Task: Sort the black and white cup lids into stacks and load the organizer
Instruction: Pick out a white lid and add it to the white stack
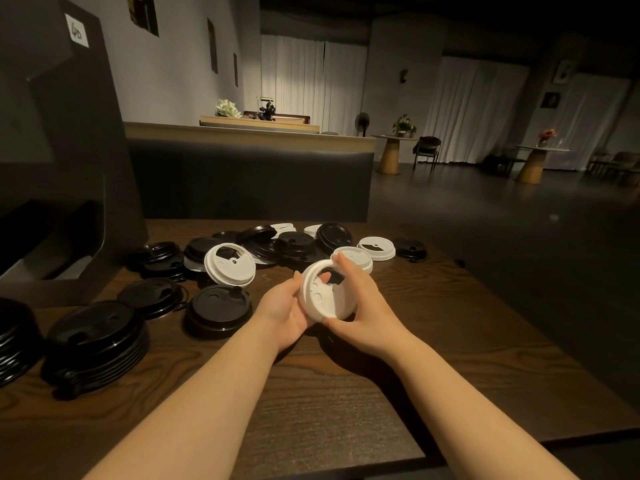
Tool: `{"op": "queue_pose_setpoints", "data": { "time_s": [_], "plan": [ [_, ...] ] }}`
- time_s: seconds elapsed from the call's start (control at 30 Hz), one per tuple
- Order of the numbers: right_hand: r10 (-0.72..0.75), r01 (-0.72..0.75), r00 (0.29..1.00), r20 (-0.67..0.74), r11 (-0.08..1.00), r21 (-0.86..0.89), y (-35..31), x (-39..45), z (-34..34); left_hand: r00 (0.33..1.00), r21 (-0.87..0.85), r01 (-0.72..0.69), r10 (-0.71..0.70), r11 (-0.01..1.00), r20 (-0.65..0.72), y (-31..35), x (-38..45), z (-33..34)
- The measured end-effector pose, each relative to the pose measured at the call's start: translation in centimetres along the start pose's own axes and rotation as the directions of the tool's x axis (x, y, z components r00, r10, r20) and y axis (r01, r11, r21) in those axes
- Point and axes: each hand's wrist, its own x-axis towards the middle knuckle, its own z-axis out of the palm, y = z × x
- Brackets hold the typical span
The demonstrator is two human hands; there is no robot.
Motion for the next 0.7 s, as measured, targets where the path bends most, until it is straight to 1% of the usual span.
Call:
{"op": "queue_pose_setpoints", "data": {
  "time_s": [0.1, 0.23, 0.4, 0.5, 0.6, 0.7],
  "plan": [
    [0.002, -0.002, 1.0, -0.02, 1.0, 0.009, 0.14, -0.2, -0.28, 0.999, -0.028, 0.043, -0.043, 0.999, 0.01, -0.35, 0.19, -0.14],
    [-0.016, 0.014, 0.998, -0.061, 1.0, -0.021, -0.13, -0.24, -0.25, 0.999, -0.071, 0.044, -0.043, 0.997, 0.005, -0.36, 0.13, -0.09],
    [-0.041, 0.033, 0.998, -0.052, 0.991, -0.133, -0.02, -0.13, 0.02, 0.999, -0.041, 0.033, -0.033, 0.999, 0.008, -0.38, 0.11, -0.04],
    [-0.045, 0.036, 0.998, -0.053, 0.986, -0.164, -0.09, -0.12, 0.03, 1.0, 0.007, 0.018, -0.019, 1.0, 0.025, -0.39, -0.25, 0.25],
    [-0.02, 0.015, 0.999, -0.039, 0.993, -0.118, 0.3, -0.09, -0.09, 1.0, 0.075, -0.018, 0.017, 0.997, 0.022, -0.71, -0.25, 0.41],
    [0.008, -0.009, 1.0, -0.01, 0.999, -0.041, 0.49, -0.02, -0.28, 1.0, 0.1, -0.018, 0.017, 0.995, 0.015, -0.72, -0.17, 0.54]
  ]
}}
